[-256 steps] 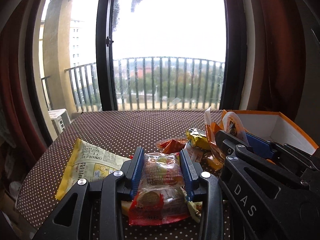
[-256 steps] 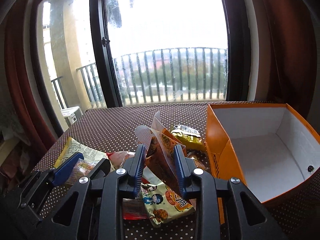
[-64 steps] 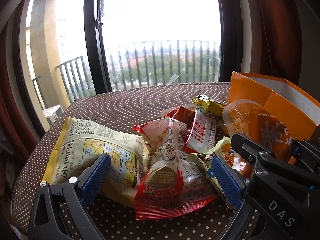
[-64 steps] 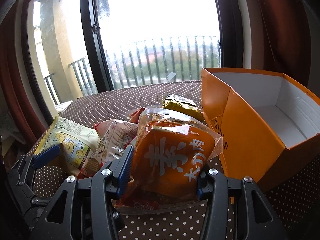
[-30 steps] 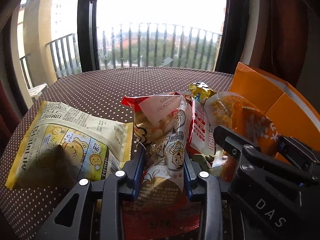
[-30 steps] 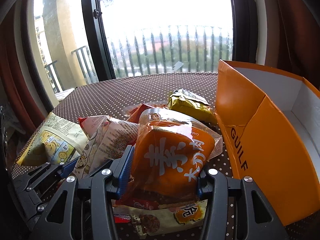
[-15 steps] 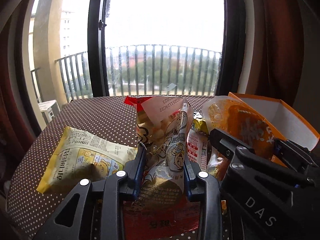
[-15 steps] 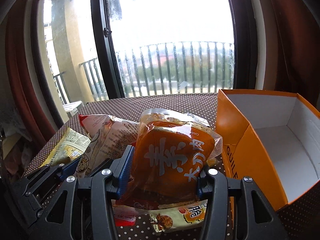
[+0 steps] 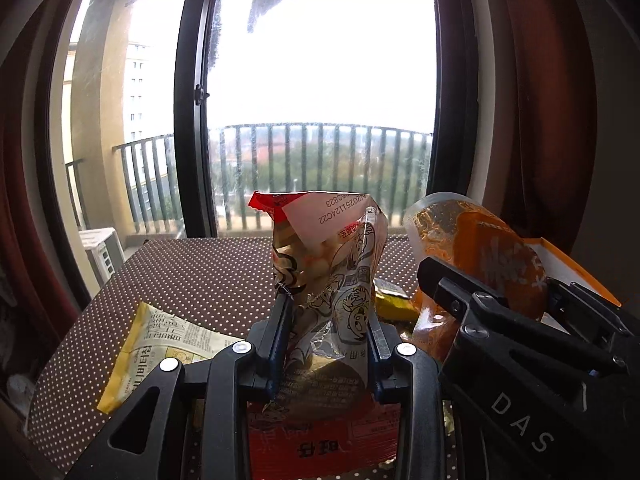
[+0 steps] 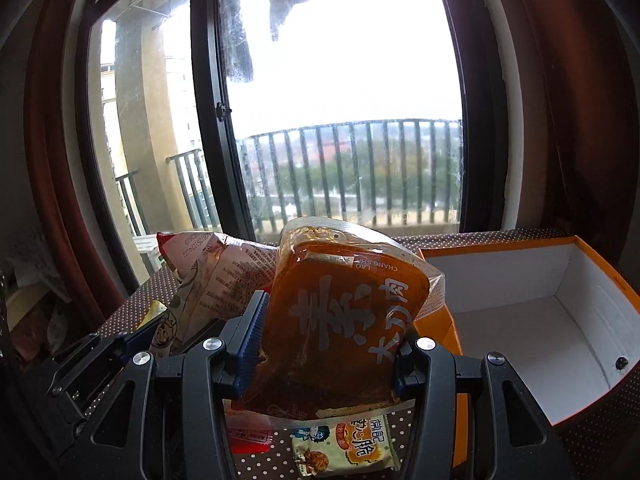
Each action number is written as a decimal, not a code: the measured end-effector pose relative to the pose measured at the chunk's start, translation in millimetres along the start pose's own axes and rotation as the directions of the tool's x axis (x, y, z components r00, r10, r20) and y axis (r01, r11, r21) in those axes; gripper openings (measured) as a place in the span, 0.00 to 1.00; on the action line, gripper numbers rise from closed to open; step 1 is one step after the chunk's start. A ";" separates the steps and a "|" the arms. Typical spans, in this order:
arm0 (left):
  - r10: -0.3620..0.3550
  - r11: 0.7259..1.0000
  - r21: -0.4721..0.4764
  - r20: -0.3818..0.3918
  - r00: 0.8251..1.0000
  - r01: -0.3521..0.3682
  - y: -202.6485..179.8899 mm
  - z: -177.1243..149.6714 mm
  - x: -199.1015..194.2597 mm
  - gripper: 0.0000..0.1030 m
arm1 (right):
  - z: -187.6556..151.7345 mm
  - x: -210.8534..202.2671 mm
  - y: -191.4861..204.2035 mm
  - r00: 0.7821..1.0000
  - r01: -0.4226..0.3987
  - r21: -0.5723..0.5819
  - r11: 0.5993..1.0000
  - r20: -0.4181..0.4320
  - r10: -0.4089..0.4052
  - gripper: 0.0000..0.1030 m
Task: Organize snacks
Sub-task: 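Carry both packets into the shoebox and open both tools, then withdraw both tools from the shoebox toward the snack pile, then lower the right tool onto the green-and-orange chip bag and close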
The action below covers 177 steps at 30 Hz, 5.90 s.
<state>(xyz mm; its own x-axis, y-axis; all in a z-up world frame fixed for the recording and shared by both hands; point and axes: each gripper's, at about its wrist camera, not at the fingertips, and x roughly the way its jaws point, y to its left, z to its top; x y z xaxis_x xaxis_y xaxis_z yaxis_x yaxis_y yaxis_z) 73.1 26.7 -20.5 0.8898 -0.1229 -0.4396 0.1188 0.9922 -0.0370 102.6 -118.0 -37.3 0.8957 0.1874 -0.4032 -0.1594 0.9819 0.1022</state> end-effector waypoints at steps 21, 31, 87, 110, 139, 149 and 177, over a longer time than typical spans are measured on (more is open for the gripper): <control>-0.115 0.989 0.095 0.014 0.993 0.113 -61.3 22.2 19.5 0.31 | 14.5 -30.5 -69.8 0.992 0.111 0.036 0.993 0.054 -0.112 0.52; -0.173 0.972 0.157 -0.017 0.985 0.174 -97.5 32.9 55.3 0.31 | 15.2 -34.7 -125.1 0.979 0.200 0.063 0.978 0.035 -0.203 0.52; -0.222 0.935 0.229 -0.221 0.950 0.272 -138.3 27.4 109.9 0.91 | 8.8 -20.5 -167.7 0.949 0.305 0.093 0.948 -0.118 -0.293 0.91; -0.175 0.967 0.164 -0.139 0.975 0.197 -68.1 24.8 59.8 0.95 | 10.8 -41.1 -76.3 0.963 0.264 0.051 0.963 -0.063 -0.260 0.96; -0.044 0.995 0.086 -0.138 0.989 0.057 25.9 -28.1 36.4 0.99 | -37.3 -0.1 5.2 0.987 0.136 -0.004 0.991 -0.084 -0.135 1.00; -0.010 0.997 0.070 -0.165 0.986 0.022 43.0 -52.6 44.5 0.99 | -62.0 22.5 21.9 0.987 0.104 -0.021 0.994 -0.118 -0.106 1.00; -0.014 0.997 0.067 -0.313 0.950 0.037 42.0 -99.9 90.3 0.97 | -113.2 81.2 0.8 0.938 0.171 0.050 0.984 -0.314 -0.147 1.00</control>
<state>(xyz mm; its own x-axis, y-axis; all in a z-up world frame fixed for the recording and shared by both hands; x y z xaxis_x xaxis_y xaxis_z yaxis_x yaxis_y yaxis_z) 114.4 59.3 -151.5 0.7053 -0.1244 -0.6979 0.1808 0.9835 0.0074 128.2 -98.9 -172.8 0.7334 0.0398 -0.6787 0.0169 0.9969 0.0767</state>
